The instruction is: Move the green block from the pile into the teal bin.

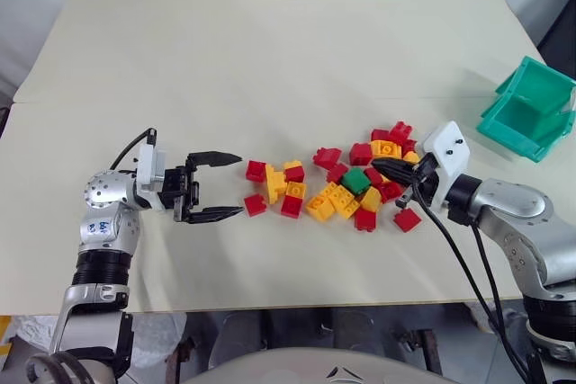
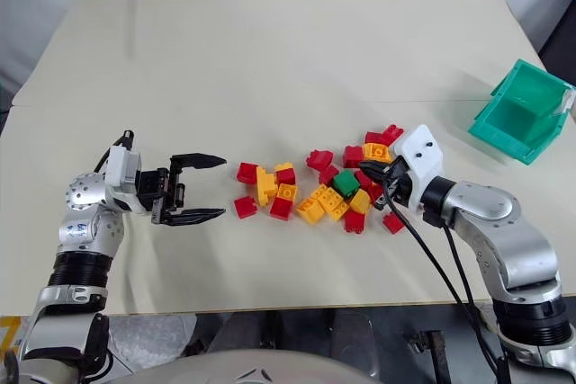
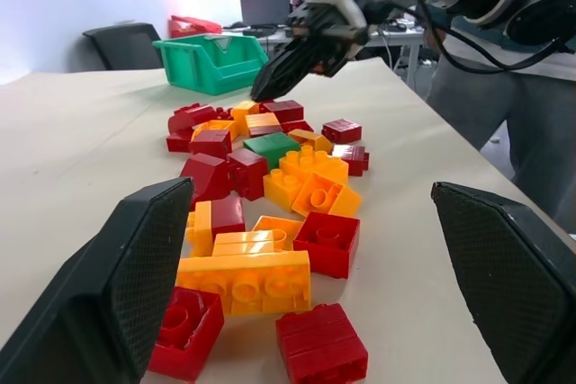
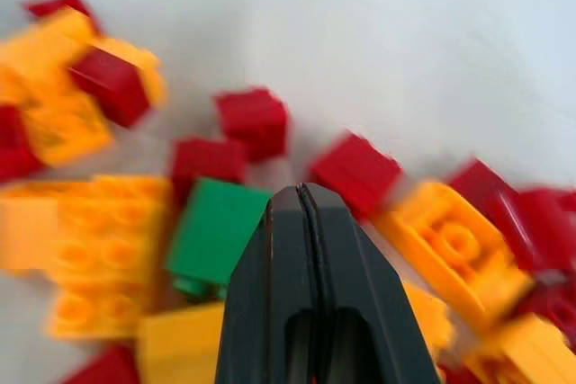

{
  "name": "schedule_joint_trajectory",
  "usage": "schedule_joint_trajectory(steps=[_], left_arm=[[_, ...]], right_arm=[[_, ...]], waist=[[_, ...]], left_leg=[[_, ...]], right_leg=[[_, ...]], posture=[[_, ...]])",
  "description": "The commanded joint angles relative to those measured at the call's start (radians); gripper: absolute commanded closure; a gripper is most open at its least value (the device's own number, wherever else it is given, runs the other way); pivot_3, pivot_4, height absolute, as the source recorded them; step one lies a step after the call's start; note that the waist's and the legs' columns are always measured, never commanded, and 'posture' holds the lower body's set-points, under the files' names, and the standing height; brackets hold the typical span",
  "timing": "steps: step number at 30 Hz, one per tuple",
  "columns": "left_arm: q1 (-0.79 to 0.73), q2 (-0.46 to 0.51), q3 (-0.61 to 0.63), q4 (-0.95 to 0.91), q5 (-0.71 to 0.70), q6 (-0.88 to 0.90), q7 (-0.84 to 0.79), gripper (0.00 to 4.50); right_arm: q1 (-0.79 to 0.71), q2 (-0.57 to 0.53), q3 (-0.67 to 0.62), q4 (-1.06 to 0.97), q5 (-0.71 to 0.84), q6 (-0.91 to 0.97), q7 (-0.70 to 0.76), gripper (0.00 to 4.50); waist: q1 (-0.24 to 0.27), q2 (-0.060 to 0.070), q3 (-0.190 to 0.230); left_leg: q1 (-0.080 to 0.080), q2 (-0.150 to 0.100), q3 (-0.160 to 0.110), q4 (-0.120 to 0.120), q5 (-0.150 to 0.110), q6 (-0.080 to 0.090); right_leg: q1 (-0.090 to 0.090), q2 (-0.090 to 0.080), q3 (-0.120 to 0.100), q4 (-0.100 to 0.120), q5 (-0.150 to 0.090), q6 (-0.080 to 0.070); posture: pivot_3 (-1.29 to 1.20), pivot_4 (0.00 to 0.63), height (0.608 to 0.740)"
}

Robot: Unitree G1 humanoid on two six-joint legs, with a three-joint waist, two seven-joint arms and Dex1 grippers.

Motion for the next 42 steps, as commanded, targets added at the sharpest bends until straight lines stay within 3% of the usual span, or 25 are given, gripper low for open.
schedule_joint_trajectory(steps=[1, 4, 9, 14, 17, 21, 27, 36, 42], left_arm=[[-0.017, 0.002, -0.001, 0.007, -0.009, -0.015, -0.078, 0.00], [-0.032, 0.001, -0.003, 0.040, -0.005, -0.025, -0.087, 0.00], [-0.063, -0.002, -0.006, 0.092, -0.002, -0.043, -0.096, 0.00], [-0.080, -0.005, -0.011, 0.120, -0.003, -0.058, -0.100, 0.00], [-0.084, -0.007, -0.013, 0.123, -0.004, -0.063, -0.098, 0.00], [-0.084, -0.012, -0.018, 0.119, -0.003, -0.066, -0.090, 0.00], [-0.073, -0.027, -0.024, 0.087, -0.008, -0.065, -0.069, 0.00], [-0.034, -0.030, -0.010, 0.034, -0.010, -0.062, -0.039, 0.00], [-0.003, -0.034, -0.004, -0.001, -0.011, -0.061, -0.018, 0.00]], right_arm=[[0.083, -0.143, -0.143, -0.080, 0.068, 0.058, 0.127, 3.97], [0.177, -0.255, -0.308, -0.074, 0.091, 0.062, 0.234, 3.03], [0.324, -0.330, -0.482, -0.052, 0.054, 0.025, 0.367, 1.48], [0.367, -0.357, -0.535, -0.055, 0.042, 0.023, 0.405, 0.06], [0.257, -0.346, -0.435, -0.078, 0.059, 0.029, 0.329, 0.06], [0.032, -0.291, -0.178, -0.083, 0.063, 0.119, 0.205, 0.06], [-0.249, -0.175, 0.193, 0.108, -0.120, 0.093, 0.127, 0.06], [-0.424, -0.131, 0.473, 0.224, -0.265, 0.048, 0.262, 0.06], [-0.488, -0.089, 0.571, 0.222, -0.299, 0.093, 0.334, 0.06]], waist=[[0.006, 0.000, 0.000], [0.004, 0.000, 0.000], [0.001, -0.001, 0.001], [-0.002, -0.002, 0.001], [-0.003, -0.002, 0.001], [-0.008, -0.002, 0.001], [-0.011, -0.002, 0.001], [-0.009, -0.001, 0.001], [-0.023, -0.002, 0.001]], left_leg=[[0.000, -0.001, 0.000, 0.000, 0.000, 0.000], [-0.001, -0.003, 0.000, 0.000, -0.001, 0.003], [0.001, -0.003, -0.001, 0.001, -0.002, 0.004], [0.002, -0.003, -0.001, 0.001, -0.002, 0.004], [0.002, -0.003, -0.001, 0.002, -0.002, 0.004], [0.003, -0.001, -0.002, 0.004, -0.002, 0.003], [-0.002, 0.000, -0.003, 0.012, -0.003, 0.003], [-0.003, 0.000, -0.002, 0.013, -0.003, 0.004], [-0.002, 0.000, -0.003, 0.013, -0.003, 0.004]], right_leg=[[0.000, -0.001, 0.000, 0.000, 0.000, 0.000], [0.001, -0.002, 0.000, -0.002, 0.001, 0.002], [0.001, -0.002, 0.002, -0.003, 0.002, 0.004], [0.001, -0.002, 0.005, -0.002, 0.002, 0.004], [0.001, -0.003, 0.006, -0.001, 0.003, 0.004], [0.001, -0.002, 0.005, 0.000, 0.004, 0.003], [-0.001, -0.002, 0.004, 0.001, 0.004, 0.002], [-0.001, -0.002, 0.003, 0.001, 0.005, 0.003], [0.000, -0.002, 0.002, 0.001, 0.005, 0.003]], posture=[[0.00, 0.150, 0.740], [0.00, 0.150, 0.740], [0.00, 0.150, 0.740], [0.00, 0.150, 0.740], [0.00, 0.150, 0.740], [0.00, 0.150, 0.740], [0.00, 0.150, 0.740], [0.00, 0.150, 0.740], [0.00, 0.150, 0.740]])
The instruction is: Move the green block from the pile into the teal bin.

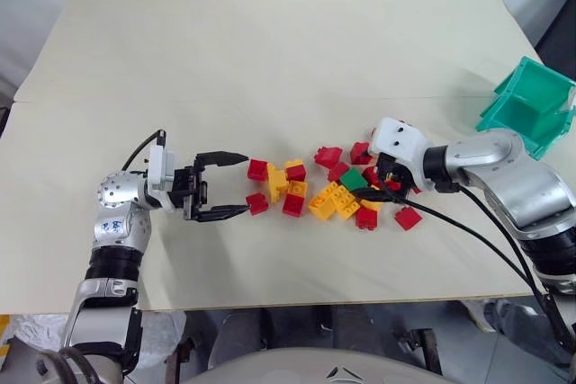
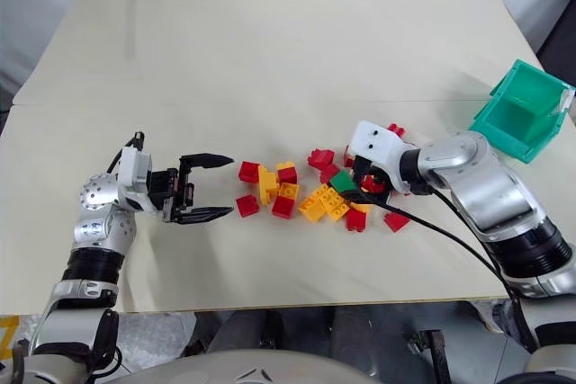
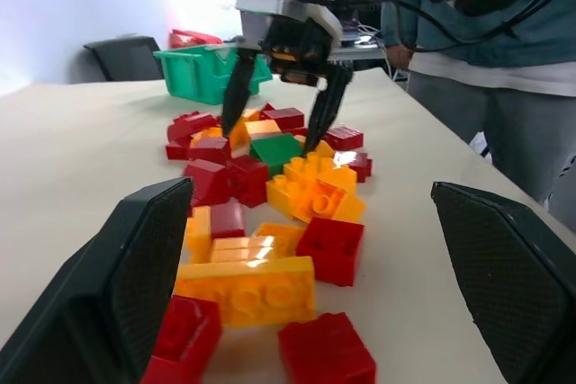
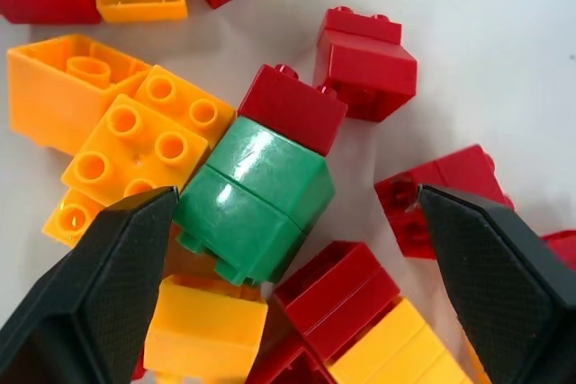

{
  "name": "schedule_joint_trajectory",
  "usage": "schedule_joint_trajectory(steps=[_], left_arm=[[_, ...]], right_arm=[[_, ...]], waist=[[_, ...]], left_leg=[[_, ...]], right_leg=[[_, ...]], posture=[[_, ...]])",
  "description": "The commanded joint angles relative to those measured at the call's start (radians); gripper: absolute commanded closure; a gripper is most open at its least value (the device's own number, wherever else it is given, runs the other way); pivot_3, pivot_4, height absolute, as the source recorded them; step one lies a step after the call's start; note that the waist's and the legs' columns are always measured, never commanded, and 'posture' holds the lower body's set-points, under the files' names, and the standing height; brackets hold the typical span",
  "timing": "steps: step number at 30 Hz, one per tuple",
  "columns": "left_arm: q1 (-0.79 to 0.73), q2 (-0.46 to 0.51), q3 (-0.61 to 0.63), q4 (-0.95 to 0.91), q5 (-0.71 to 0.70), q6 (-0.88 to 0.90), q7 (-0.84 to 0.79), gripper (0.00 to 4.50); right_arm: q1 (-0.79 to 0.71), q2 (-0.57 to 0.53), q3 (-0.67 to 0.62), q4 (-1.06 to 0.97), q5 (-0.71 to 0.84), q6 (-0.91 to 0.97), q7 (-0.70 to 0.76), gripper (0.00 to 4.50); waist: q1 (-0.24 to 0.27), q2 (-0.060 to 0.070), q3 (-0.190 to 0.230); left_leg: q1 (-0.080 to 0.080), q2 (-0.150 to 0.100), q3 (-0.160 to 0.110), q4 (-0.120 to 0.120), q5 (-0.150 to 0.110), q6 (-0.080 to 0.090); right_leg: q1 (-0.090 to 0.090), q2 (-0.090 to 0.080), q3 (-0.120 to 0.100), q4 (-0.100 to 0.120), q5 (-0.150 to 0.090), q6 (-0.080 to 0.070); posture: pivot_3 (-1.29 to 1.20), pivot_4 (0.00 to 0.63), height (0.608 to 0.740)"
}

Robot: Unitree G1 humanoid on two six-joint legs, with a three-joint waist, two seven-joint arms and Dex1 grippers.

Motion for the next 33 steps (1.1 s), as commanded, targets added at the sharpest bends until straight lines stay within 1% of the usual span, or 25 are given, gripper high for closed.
schedule_joint_trajectory(steps=[1, 3, 8, 13, 14, 16, 19, 24, 28, 30, 33], left_arm=[[0.015, 0.003, 0.021, -0.059, -0.013, -0.002, -0.016, 0.00], [0.022, 0.003, 0.023, -0.067, -0.012, -0.001, -0.013, 0.00], [0.043, 0.000, 0.026, -0.097, -0.011, 0.005, 0.000, 0.00], [0.050, -0.004, 0.026, -0.110, -0.010, 0.007, 0.007, 0.00], [0.052, -0.004, 0.026, -0.112, -0.010, 0.008, 0.008, 0.00], [0.054, -0.005, 0.025, -0.117, -0.010, 0.009, 0.008, 0.00], [0.051, -0.007, 0.025, -0.117, -0.009, 0.010, 0.010, 0.00], [0.040, -0.008, 0.027, -0.102, -0.006, 0.008, 0.009, 0.00], [0.035, -0.017, 0.022, -0.105, 0.000, 0.006, 0.020, 0.00], [0.033, -0.017, 0.023, -0.106, 0.001, 0.006, 0.023, 0.00], [0.033, -0.013, 0.026, -0.106, 0.003, 0.005, 0.027, 0.00]], right_arm=[[-0.007, 0.041, 0.084, -0.001, -0.017, 0.048, 0.048, 0.06], [-0.019, 0.055, 0.101, 0.007, -0.032, 0.064, 0.059, 0.06], [-0.023, 0.044, 0.141, 0.004, -0.064, 0.091, 0.104, 0.06], [-0.025, 0.059, 0.156, -0.003, -0.078, 0.111, 0.130, 0.06], [-0.024, 0.060, 0.158, -0.007, -0.079, 0.113, 0.137, 0.45], [-0.027, 0.068, 0.154, -0.037, -0.052, 0.144, 0.159, 0.92], [-0.035, 0.063, 0.162, -0.068, -0.038, 0.171, 0.194, 0.92], [-0.054, 0.062, 0.198, -0.008, -0.099, 0.142, 0.202, 0.92], [-0.075, 0.135, 0.218, 0.141, -0.160, 0.089, 0.160, 0.92], [-0.078, 0.150, 0.205, 0.162, -0.179, 0.071, 0.149, 0.92], [-0.085, 0.152, 0.180, 0.165, -0.190, 0.103, 0.133, 0.92]], waist=[[-0.007, 0.000, 0.000], [-0.009, 0.000, 0.000], [-0.012, 0.000, 0.000], [-0.011, -0.002, -0.001], [-0.010, -0.002, -0.001], [-0.010, -0.002, -0.001], [-0.010, -0.002, -0.001], [-0.013, -0.002, -0.002], [-0.021, -0.008, -0.006], [-0.031, -0.011, -0.008], [-0.035, -0.011, -0.008]], left_leg=[[0.000, 0.000, 0.000, 0.000, 0.000, 0.000], [0.000, 0.001, 0.000, 0.000, 0.000, 0.000], [0.001, 0.002, 0.000, 0.000, -0.001, -0.001], [0.002, 0.002, 0.000, 0.000, -0.001, -0.002], [0.002, 0.002, 0.000, 0.000, -0.001, -0.002], [0.002, 0.002, 0.000, 0.000, -0.001, -0.002], [0.002, 0.002, 0.000, 0.000, -0.001, -0.002], [0.002, 0.003, 0.000, 0.000, -0.001, -0.003], [0.004, 0.003, 0.000, 0.000, -0.001, -0.003], [0.007, 0.003, 0.000, 0.000, -0.001, -0.003], [0.014, 0.005, 0.001, 0.000, -0.002, -0.004]], right_leg=[[0.000, 0.000, 0.000, 0.000, 0.000, 0.000], [0.000, 0.000, 0.000, 0.000, 0.000, 0.000], [0.000, 0.001, 0.000, 0.001, -0.001, -0.002], [0.000, 0.001, 0.000, 0.001, -0.001, -0.002], [0.000, 0.001, 0.000, 0.001, -0.001, -0.002], [0.000, 0.001, 0.000, 0.001, -0.001, -0.002], [0.000, 0.001, 0.000, 0.001, -0.001, -0.002], [0.000, 0.001, 0.000, 0.001, -0.001, -0.002], [0.002, 0.001, 0.000, 0.002, -0.001, -0.002], [0.005, 0.000, 0.001, 0.003, -0.001, -0.003], [0.009, -0.004, 0.003, 0.002, 0.000, -0.005]], posture=[[0.00, 0.150, 0.740], [0.00, 0.150, 0.740], [0.00, 0.150, 0.740], [0.00, 0.150, 0.740], [0.00, 0.150, 0.740], [0.00, 0.150, 0.740], [0.00, 0.150, 0.740], [0.00, 0.150, 0.740], [0.00, 0.150, 0.740], [0.00, 0.150, 0.740], [0.00, 0.150, 0.740]])
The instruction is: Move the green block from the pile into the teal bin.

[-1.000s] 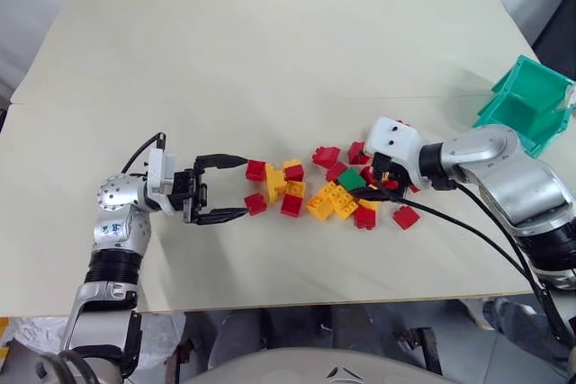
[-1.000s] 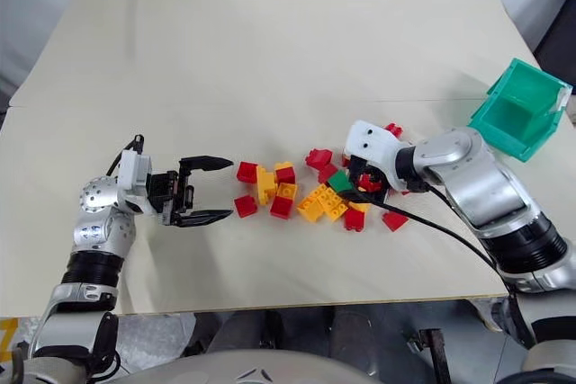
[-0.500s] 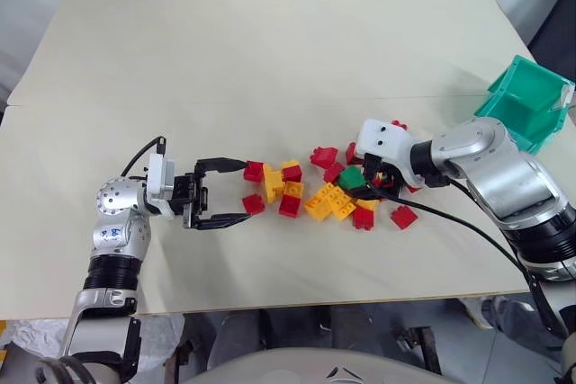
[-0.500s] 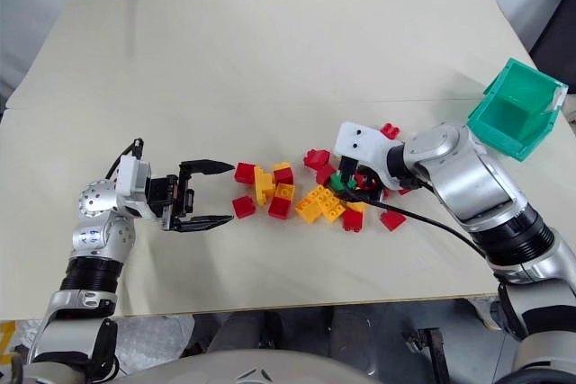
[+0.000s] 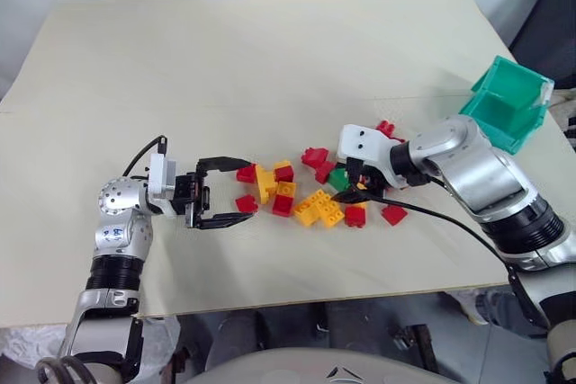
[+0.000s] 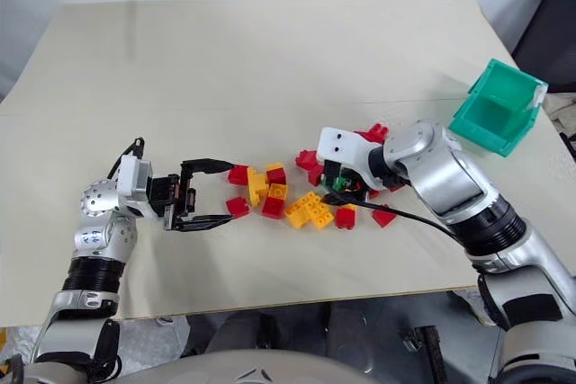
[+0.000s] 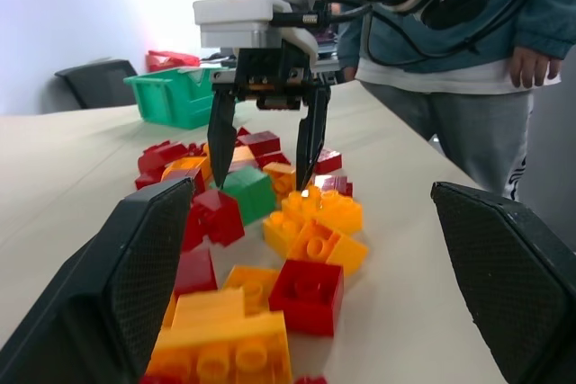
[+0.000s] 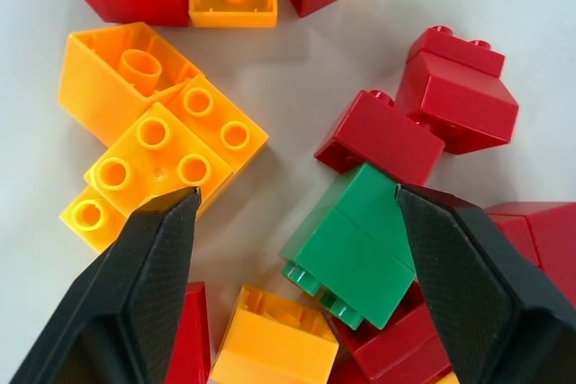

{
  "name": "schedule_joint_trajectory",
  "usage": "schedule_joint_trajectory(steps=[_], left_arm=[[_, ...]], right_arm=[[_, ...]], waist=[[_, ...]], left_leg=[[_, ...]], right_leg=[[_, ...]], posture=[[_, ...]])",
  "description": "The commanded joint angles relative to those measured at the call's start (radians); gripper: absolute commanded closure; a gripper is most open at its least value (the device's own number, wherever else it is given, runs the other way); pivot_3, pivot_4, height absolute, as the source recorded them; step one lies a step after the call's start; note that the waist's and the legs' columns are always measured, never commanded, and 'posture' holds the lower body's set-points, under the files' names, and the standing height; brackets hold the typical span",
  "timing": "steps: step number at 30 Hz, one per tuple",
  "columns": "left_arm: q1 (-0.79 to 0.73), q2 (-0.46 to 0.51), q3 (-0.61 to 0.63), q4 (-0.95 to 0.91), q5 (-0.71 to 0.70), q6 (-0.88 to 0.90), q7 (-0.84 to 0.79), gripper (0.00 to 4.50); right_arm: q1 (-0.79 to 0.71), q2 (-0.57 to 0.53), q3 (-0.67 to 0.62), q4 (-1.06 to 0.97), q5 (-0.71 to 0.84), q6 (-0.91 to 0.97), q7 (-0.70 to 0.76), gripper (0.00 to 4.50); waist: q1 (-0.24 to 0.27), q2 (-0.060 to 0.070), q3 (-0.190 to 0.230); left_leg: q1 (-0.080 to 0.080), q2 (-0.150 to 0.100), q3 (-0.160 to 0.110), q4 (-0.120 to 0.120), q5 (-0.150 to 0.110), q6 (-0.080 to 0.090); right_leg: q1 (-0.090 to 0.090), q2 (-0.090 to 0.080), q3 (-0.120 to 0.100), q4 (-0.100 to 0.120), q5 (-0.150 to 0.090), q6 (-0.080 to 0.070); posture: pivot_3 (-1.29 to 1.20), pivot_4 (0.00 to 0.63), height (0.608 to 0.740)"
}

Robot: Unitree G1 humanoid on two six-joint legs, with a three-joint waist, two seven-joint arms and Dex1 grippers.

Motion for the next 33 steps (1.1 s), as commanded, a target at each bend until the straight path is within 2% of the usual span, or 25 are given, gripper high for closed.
schedule_joint_trajectory(steps=[1, 8, 14, 19, 21, 24, 28, 33], left_arm=[[-0.010, 0.005, 0.018, -0.017, 0.001, -0.004, 0.005, 0.00], [-0.004, 0.010, 0.024, -0.026, 0.002, -0.001, 0.016, 0.00], [-0.022, 0.001, 0.019, 0.001, 0.008, -0.004, 0.014, 0.00], [-0.042, -0.004, 0.019, 0.019, 0.013, -0.009, 0.008, 0.00], [-0.046, -0.006, 0.019, 0.021, 0.014, -0.009, 0.008, 0.00], [-0.058, -0.009, 0.016, 0.019, 0.016, -0.004, 0.012, 0.00], [-0.076, -0.028, -0.010, -0.019, 0.027, 0.027, 0.041, 0.00], [-0.130, -0.052, -0.058, -0.027, 0.082, 0.074, 0.114, 0.00]], right_arm=[[0.041, 0.001, 0.051, 0.068, -0.043, 0.055, -0.035, 0.92], [0.054, -0.043, -0.015, 0.022, -0.049, 0.117, -0.068, 0.92], [0.068, 0.042, -0.043, 0.069, -0.019, 0.151, -0.114, 0.92], [0.067, 0.093, -0.107, 0.074, -0.013, 0.172, -0.175, 2.05], [0.070, 0.088, -0.132, 0.040, 0.010, 0.198, -0.170, 2.07], [0.086, 0.053, -0.223, -0.075, 0.079, 0.257, -0.157, 2.07], [0.132, 0.004, -0.414, -0.220, 0.181, 0.313, -0.168, 2.07], [0.224, -0.087, -0.618, -0.240, 0.198, 0.237, -0.216, 2.07]], waist=[[0.002, 0.000, 0.000], [0.010, 0.003, 0.000], [0.023, 0.003, 0.000], [0.002, 0.003, 0.000], [0.001, 0.005, 0.001], [0.006, 0.009, 0.004], [0.025, 0.011, 0.005], [0.046, 0.011, 0.005]], left_leg=[[0.002, 0.001, 0.000, 0.000, 0.000, -0.001], [-0.001, 0.002, 0.000, -0.001, -0.001, -0.004], [-0.012, 0.001, -0.002, 0.000, -0.001, -0.003], [-0.012, 0.000, 0.002, 0.000, -0.001, -0.001], [-0.011, 0.001, 0.003, 0.000, -0.001, -0.001], [-0.012, 0.001, 0.002, 0.000, 0.000, -0.001], [-0.020, -0.001, 0.003, 0.000, 0.001, 0.000], [-0.026, -0.003, 0.002, 0.001, 0.001, 0.002]], right_leg=[[0.001, 0.000, 0.000, -0.001, 0.000, -0.001], [-0.004, -0.001, 0.000, 0.001, -0.001, -0.004], [-0.010, 0.001, -0.005, 0.000, -0.001, -0.004], [-0.010, 0.005, -0.007, -0.001, 0.000, -0.002], [-0.010, 0.005, -0.007, 0.000, 0.000, -0.002], [-0.013, 0.004, -0.007, 0.002, 0.000, -0.002], [-0.021, 0.003, -0.006, 0.002, 0.000, -0.002], [-0.022, 0.004, -0.008, -0.001, 0.001, 0.000]], posture=[[0.00, 0.150, 0.740], [0.00, 0.150, 0.740], [0.00, 0.150, 0.740], [0.00, 0.150, 0.740], [0.00, 0.150, 0.740], [0.00, 0.150, 0.740], [0.00, 0.150, 0.740], [0.00, 0.150, 0.740]])
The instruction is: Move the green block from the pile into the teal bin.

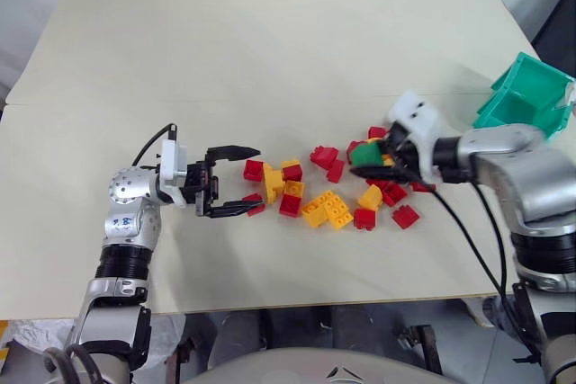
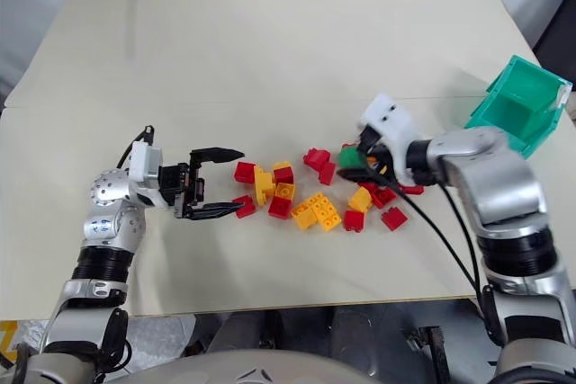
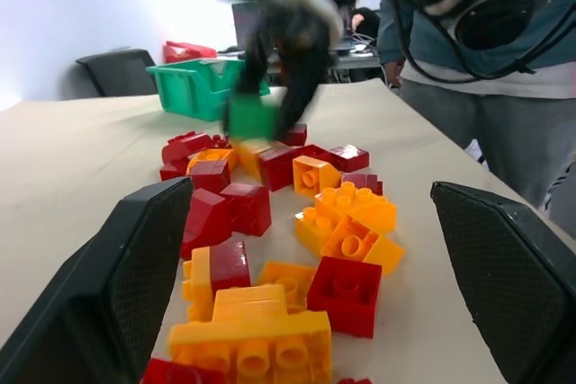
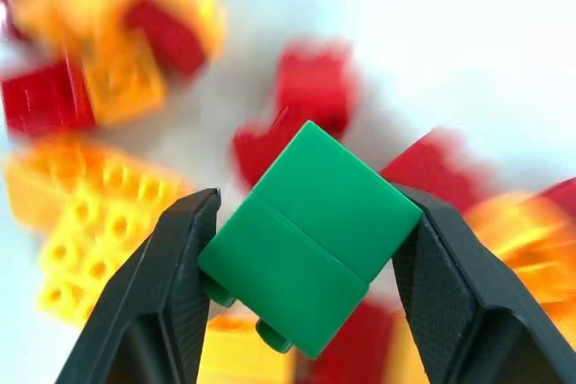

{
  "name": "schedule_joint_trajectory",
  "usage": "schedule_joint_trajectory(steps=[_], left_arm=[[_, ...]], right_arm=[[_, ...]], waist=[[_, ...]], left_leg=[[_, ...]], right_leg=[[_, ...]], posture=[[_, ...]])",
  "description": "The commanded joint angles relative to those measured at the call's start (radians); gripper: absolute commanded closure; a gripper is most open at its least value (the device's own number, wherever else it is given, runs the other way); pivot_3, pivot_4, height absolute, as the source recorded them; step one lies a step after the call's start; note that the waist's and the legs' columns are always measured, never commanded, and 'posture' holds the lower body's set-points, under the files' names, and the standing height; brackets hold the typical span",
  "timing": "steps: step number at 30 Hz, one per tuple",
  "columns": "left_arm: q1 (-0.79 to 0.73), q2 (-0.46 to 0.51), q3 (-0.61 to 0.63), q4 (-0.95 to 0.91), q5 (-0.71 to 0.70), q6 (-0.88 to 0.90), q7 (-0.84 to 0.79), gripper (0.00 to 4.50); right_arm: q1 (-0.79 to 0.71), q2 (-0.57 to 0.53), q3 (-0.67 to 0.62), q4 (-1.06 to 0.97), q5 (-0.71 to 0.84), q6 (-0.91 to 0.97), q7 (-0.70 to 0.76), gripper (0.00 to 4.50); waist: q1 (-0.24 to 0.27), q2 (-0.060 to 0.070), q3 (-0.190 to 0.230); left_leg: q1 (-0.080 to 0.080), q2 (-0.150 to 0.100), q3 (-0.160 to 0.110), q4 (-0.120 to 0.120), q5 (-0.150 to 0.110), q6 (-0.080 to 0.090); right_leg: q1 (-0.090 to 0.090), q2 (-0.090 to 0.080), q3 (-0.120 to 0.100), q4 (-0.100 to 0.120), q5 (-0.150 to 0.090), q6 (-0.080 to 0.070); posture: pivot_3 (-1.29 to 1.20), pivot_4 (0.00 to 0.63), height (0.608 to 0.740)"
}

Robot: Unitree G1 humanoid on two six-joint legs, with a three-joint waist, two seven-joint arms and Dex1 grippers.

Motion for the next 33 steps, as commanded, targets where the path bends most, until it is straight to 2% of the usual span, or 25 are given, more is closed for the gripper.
schedule_joint_trajectory(steps=[1, 5, 9, 13, 18, 19, 21, 24, 29, 31, 33], left_arm=[[-0.052, -0.018, -0.031, -0.040, 0.045, 0.032, 0.068, 0.00], [-0.134, -0.058, -0.082, -0.016, 0.141, 0.070, 0.188, 0.00], [-0.192, -0.088, -0.105, 0.015, 0.193, 0.087, 0.255, 0.00], [-0.329, -0.170, -0.149, 0.102, 0.266, 0.071, 0.327, 0.00], [-0.406, -0.223, -0.157, 0.194, 0.314, 0.085, 0.416, 0.00], [-0.421, -0.238, -0.155, 0.212, 0.316, 0.083, 0.435, 0.00], [-0.437, -0.256, -0.150, 0.233, 0.316, 0.083, 0.455, 0.00], [-0.449, -0.264, -0.148, 0.246, 0.327, 0.095, 0.483, 0.00], [-0.438, -0.252, -0.146, 0.226, 0.333, 0.116, 0.506, 0.00], [-0.422, -0.245, -0.137, 0.207, 0.318, 0.133, 0.499, 0.00], [-0.394, -0.226, -0.125, 0.180, 0.296, 0.151, 0.471, 0.00]], right_arm=[[0.066, -0.078, -0.159, -0.002, -0.006, -0.076, -0.044, 2.07], [0.148, -0.189, -0.261, 0.144, -0.101, -0.241, -0.133, 2.07], [0.148, -0.240, -0.276, 0.294, -0.150, -0.353, -0.202, 2.07], [0.042, -0.268, -0.274, 0.619, -0.239, -0.505, -0.357, 2.07], [-0.119, -0.222, -0.206, 0.914, -0.282, -0.679, -0.419, 2.07], [-0.169, -0.209, -0.198, 1.005, -0.290, -0.719, -0.443, 1.51], [-0.239, -0.195, -0.182, 1.136, -0.306, -0.785, -0.470, 1.03], [-0.307, -0.180, -0.164, 1.260, -0.312, -0.871, -0.472, 0.01], [-0.339, -0.184, -0.149, 1.322, -0.308, -0.917, -0.441, 0.01], [-0.320, -0.184, -0.154, 1.293, -0.295, -0.924, -0.421, 0.01], [-0.257, -0.182, -0.160, 1.186, -0.259, -0.915, -0.340, 0.01]], waist=[[0.012, 0.000, 0.000], [0.019, 0.000, 0.000], [0.012, 0.000, 0.000], [0.010, -0.001, 0.001], [0.005, 0.000, 0.001], [0.000, 0.000, 0.001], [-0.009, 0.000, 0.001], [-0.012, 0.002, 0.002], [-0.009, 0.005, 0.004], [-0.009, 0.005, 0.004], [-0.010, 0.005, 0.004]], left_leg=[[-0.001, 0.000, 0.000, 0.000, 0.000, 0.000], [-0.002, -0.003, 0.002, 0.000, 0.001, 0.003], [-0.003, -0.010, 0.004, 0.000, 0.002, 0.005], [-0.003, -0.011, 0.007, -0.001, 0.004, 0.005], [-0.002, -0.009, 0.008, -0.002, 0.007, 0.005], [-0.002, -0.008, 0.008, -0.002, 0.007, 0.005], [-0.003, -0.008, 0.008, -0.002, 0.008, 0.005], [-0.003, -0.007, 0.008, -0.003, 0.008, 0.006], [-0.004, -0.007, 0.007, -0.003, 0.008, 0.006], [-0.004, -0.007, 0.007, -0.003, 0.008, 0.006], [-0.004, -0.007, 0.007, -0.003, 0.008, 0.006]], right_leg=[[0.000, 0.000, 0.000, -0.001, 0.001, 0.001], [0.000, -0.001, 0.001, -0.003, 0.002, 0.004], [0.000, -0.002, 0.003, -0.003, 0.004, 0.007], [0.000, -0.002, 0.003, -0.003, 0.004, 0.008], [0.000, -0.002, 0.005, -0.004, 0.006, 0.009], [0.000, -0.002, 0.005, -0.004, 0.006, 0.009], [0.000, -0.002, 0.005, -0.004, 0.006, 0.009], [0.000, -0.003, 0.004, -0.004, 0.006, 0.009], [0.000, -0.004, 0.004, -0.004, 0.006, 0.010], [0.000, -0.004, 0.004, -0.004, 0.006, 0.010], [0.000, -0.004, 0.004, -0.004, 0.006, 0.010]], posture=[[0.00, 0.150, 0.740], [0.00, 0.150, 0.740], [0.00, 0.150, 0.740], [0.00, 0.150, 0.740], [0.00, 0.150, 0.740], [0.00, 0.150, 0.740], [0.00, 0.150, 0.740], [0.00, 0.150, 0.740], [0.00, 0.150, 0.740], [0.00, 0.150, 0.740], [0.00, 0.150, 0.740]])
